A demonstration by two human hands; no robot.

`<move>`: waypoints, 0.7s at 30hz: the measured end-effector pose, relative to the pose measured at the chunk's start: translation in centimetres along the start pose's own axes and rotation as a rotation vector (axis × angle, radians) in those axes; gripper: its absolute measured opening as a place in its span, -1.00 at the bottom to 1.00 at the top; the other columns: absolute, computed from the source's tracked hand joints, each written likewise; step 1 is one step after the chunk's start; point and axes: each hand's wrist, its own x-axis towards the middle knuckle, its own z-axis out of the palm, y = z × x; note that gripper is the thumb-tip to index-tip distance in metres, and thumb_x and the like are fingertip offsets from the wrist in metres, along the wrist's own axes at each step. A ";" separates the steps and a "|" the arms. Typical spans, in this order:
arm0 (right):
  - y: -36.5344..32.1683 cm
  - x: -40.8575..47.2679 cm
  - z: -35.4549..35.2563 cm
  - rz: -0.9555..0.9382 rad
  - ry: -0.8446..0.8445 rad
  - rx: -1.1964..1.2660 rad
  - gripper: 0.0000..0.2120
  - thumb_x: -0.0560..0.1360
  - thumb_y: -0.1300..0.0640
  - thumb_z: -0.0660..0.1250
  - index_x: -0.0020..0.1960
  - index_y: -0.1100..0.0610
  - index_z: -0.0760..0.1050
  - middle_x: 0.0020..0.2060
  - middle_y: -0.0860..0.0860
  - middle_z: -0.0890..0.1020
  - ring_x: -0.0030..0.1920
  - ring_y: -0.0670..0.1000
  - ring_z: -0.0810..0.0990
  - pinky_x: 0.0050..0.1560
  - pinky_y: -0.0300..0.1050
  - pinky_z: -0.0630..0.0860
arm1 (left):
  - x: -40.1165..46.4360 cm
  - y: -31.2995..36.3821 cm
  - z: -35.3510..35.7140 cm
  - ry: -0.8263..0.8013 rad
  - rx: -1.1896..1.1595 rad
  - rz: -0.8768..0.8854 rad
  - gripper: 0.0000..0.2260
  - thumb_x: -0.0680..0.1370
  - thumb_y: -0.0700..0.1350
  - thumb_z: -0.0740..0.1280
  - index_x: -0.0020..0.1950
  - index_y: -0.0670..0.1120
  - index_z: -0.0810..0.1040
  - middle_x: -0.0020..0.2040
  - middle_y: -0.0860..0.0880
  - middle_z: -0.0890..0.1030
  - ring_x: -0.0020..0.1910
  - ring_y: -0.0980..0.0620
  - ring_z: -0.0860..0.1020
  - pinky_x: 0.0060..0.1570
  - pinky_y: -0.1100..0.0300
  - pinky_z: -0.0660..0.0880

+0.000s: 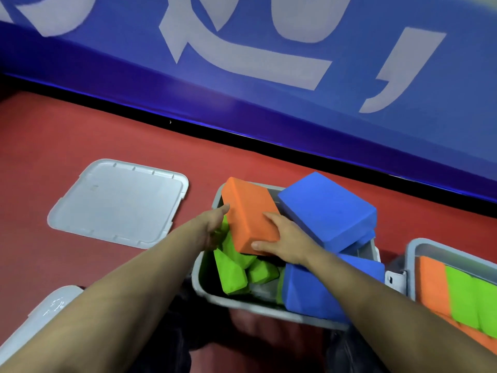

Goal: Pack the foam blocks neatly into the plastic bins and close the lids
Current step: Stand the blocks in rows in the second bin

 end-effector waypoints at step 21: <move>-2.1 1.1 3.0 -0.064 0.290 -0.111 0.07 0.37 -0.39 0.44 0.65 -0.11 -0.07 0.63 -0.16 0.11 0.59 -0.03 0.18 0.49 0.04 0.32 | 3.8 -2.0 0.4 0.258 -0.253 0.069 0.15 0.13 0.33 0.59 0.50 -0.23 0.22 0.31 -0.21 0.54 0.18 -0.23 0.59 0.19 -0.17 0.56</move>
